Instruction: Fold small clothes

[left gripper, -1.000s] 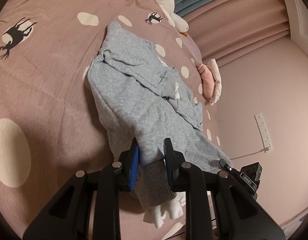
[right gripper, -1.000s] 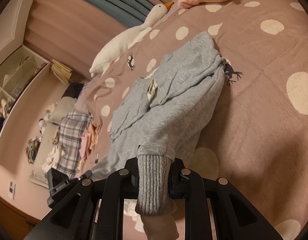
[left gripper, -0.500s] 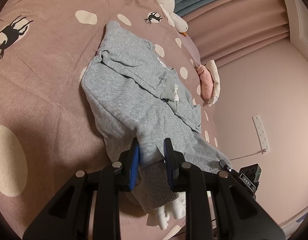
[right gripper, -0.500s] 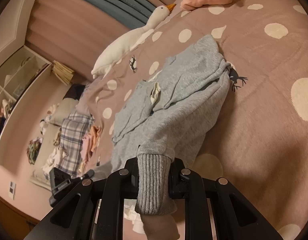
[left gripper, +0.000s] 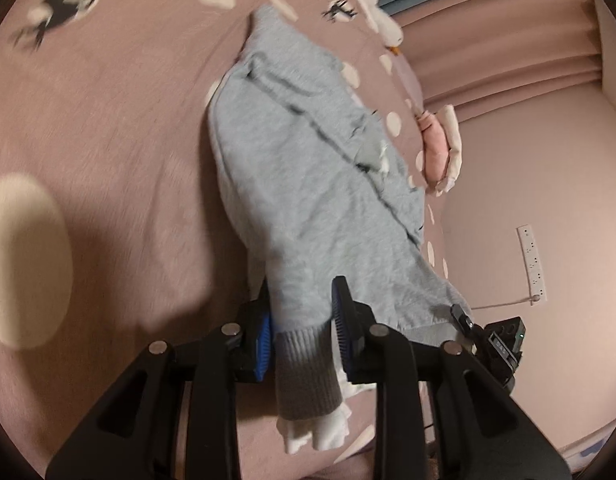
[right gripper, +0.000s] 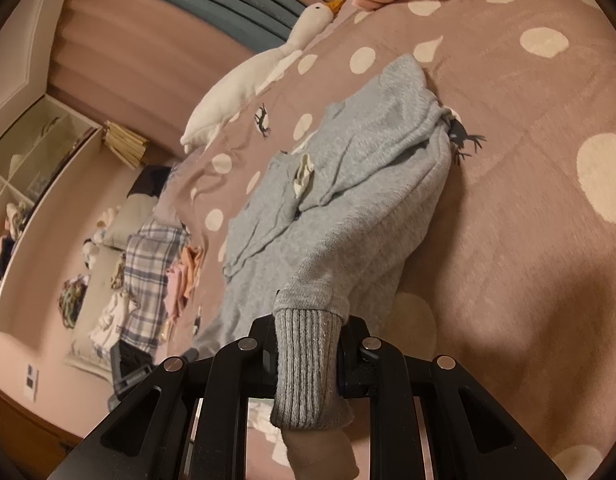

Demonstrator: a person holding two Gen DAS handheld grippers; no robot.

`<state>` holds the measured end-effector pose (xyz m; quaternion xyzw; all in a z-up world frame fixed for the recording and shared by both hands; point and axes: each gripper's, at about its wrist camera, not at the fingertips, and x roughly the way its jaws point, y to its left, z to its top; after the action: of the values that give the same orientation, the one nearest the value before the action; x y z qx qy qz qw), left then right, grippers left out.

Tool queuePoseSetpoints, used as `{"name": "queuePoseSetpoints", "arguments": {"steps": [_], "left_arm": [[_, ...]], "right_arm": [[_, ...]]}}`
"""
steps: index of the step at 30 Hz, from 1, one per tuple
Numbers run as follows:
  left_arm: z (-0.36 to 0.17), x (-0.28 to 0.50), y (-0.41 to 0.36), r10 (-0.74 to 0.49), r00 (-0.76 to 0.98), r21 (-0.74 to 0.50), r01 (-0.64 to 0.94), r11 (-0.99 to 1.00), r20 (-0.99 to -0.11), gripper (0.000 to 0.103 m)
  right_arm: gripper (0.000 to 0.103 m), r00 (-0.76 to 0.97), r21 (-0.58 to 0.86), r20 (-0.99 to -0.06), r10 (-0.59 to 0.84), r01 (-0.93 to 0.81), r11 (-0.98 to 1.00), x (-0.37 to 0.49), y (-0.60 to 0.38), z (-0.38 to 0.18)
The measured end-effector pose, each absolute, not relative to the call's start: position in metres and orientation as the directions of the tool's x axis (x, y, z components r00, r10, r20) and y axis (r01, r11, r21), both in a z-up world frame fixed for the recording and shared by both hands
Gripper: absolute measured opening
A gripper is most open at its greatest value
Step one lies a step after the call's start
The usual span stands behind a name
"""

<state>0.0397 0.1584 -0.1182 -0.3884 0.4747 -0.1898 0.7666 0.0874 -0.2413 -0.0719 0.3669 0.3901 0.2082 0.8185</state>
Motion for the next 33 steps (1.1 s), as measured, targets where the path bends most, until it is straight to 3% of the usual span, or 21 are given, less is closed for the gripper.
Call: {"name": "queuePoseSetpoints", "arguments": {"steps": [3, 5, 10, 12, 15, 27, 29, 33], "left_arm": [[-0.13, 0.036, 0.157, -0.658, 0.444, -0.765, -0.108, 0.635, -0.609, 0.042], [-0.134, 0.034, 0.154, -0.662, 0.427, -0.763, -0.113, 0.637, -0.616, 0.042], [-0.135, 0.029, 0.147, -0.672, 0.405, -0.759, -0.093, 0.645, -0.62, 0.037], [-0.136, 0.027, 0.146, -0.664, 0.398, -0.748, -0.095, 0.657, -0.634, 0.025], [-0.138, 0.024, 0.15, -0.668, 0.4, -0.757, -0.109, 0.645, -0.627, 0.021], [-0.117, 0.021, 0.145, -0.682, 0.449, -0.779, -0.055, 0.624, -0.578, 0.015], [-0.111, 0.026, 0.144, -0.7, 0.462, -0.799, -0.032, 0.6, -0.544, 0.015], [-0.098, 0.038, 0.142, -0.723, 0.487, -0.825, 0.011, 0.566, -0.49, 0.015]], "right_arm": [[0.02, 0.596, 0.776, -0.489, 0.637, -0.037, 0.63, 0.088, -0.244, -0.079], [0.02, 0.589, 0.782, -0.49, 0.643, -0.029, 0.623, 0.088, -0.245, -0.081], [0.02, 0.571, 0.781, -0.502, 0.65, -0.024, 0.624, 0.088, -0.245, -0.084], [0.02, 0.553, 0.783, -0.513, 0.657, -0.013, 0.622, 0.089, -0.245, -0.087], [0.02, 0.533, 0.778, -0.535, 0.655, 0.009, 0.628, 0.089, -0.246, -0.094], [0.024, 0.457, 0.703, -0.642, 0.616, 0.03, 0.71, 0.075, -0.247, -0.108], [0.018, 0.474, 0.719, -0.611, 0.634, 0.0, 0.695, 0.074, -0.247, -0.103], [0.017, 0.516, 0.769, -0.514, 0.686, -0.078, 0.635, 0.08, -0.246, -0.085]]}}
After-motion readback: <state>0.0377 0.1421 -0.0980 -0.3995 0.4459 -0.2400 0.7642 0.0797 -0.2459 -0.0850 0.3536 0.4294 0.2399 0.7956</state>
